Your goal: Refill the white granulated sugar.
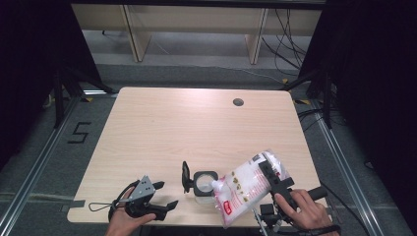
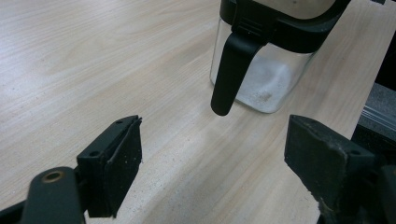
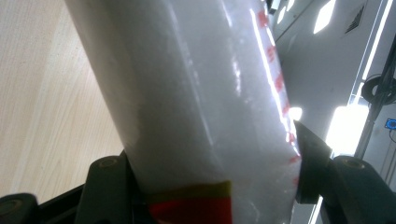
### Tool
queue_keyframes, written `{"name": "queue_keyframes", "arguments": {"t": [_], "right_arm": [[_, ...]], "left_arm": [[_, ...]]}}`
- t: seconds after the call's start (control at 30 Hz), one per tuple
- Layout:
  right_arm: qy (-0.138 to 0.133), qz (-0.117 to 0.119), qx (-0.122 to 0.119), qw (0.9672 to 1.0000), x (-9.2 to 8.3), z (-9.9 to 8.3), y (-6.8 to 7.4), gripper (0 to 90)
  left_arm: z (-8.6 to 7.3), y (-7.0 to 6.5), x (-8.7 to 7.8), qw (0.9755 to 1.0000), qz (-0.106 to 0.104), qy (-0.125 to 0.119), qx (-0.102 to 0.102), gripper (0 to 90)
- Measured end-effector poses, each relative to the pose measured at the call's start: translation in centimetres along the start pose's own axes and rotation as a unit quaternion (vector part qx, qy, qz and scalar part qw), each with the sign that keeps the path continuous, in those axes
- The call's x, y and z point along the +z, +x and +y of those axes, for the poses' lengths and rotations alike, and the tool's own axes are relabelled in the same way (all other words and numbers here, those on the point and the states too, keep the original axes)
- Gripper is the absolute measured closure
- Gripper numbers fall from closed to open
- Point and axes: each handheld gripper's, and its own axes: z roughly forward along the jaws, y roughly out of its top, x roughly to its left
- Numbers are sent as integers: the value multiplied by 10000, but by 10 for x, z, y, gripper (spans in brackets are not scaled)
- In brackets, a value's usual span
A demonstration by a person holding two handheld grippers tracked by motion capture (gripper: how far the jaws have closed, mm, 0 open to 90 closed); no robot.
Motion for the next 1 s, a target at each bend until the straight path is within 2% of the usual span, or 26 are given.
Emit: {"name": "queue_keyframes", "arguments": {"t": [0.03,0.23,0.27,0.3,0.33,0.37,0.47,0.5,0.53,0.57,0.6,0.63,0.67,0.7,0.73,0.77,0.8,0.9,0.93,0.97,1.0], "right_arm": [[9,18,44,10000,0,0,1,412],[3,-13,54,10000,0,0,1,412],[-7,-20,50,10000,0,-1,1,412],[0,-13,-8,10000,0,-1,0,412],[78,51,68,9999,-1,-1,1,412],[49,-8,109,9999,0,-2,2,412],[-17,-36,30,10000,1,-2,0,412],[-34,-42,40,10000,1,-2,0,412],[5,-6,96,10000,0,-2,2,412],[32,10,105,9999,0,-2,2,412],[9,0,66,10000,0,-1,1,412],[-28,5,42,10000,0,-1,1,412],[-19,42,46,10000,1,-1,1,412],[-30,23,8,10000,1,0,0,412],[-71,-29,24,10000,1,0,1,412],[-74,-25,23,10000,1,0,1,412],[-58,-18,-22,10000,1,0,1,412],[-16,37,117,9999,1,0,3,412],[-14,39,107,9999,1,0,3,412],[-74,-21,-22,10000,1,0,1,412],[-67,-14,-8,10000,1,0,1,412]], "left_arm": [[-1,-1,0,10000,8,-4,-71,185],[0,0,0,10000,-3,-3,-6,185],[-1,-1,0,9999,33,-25,-117,185],[-1,-1,0,9999,39,-39,-140,185],[0,0,0,9999,-12,-86,-82,185],[0,0,0,9999,-10,-87,-93,185],[0,0,0,9999,-5,-83,-101,185],[0,2,-1,10000,32,13,60,185],[0,0,0,9999,-6,-76,-84,185],[-1,-1,0,9999,8,-79,-104,185],[0,1,-1,10000,63,71,25,185],[0,2,-1,10000,51,24,58,185],[-1,1,0,10000,3,-64,-60,185],[0,1,-1,10000,9,-17,-4,185],[0,0,0,9999,-19,-83,-106,185],[0,0,0,10000,-15,-52,-69,185],[-1,-1,1,9999,12,-102,-117,185],[-1,-1,1,9999,-14,-82,-105,185],[-1,0,1,9999,-8,-75,-107,185],[-1,0,1,9999,-12,-79,-111,185],[-1,0,1,9999,-13,-82,-114,185]]}}
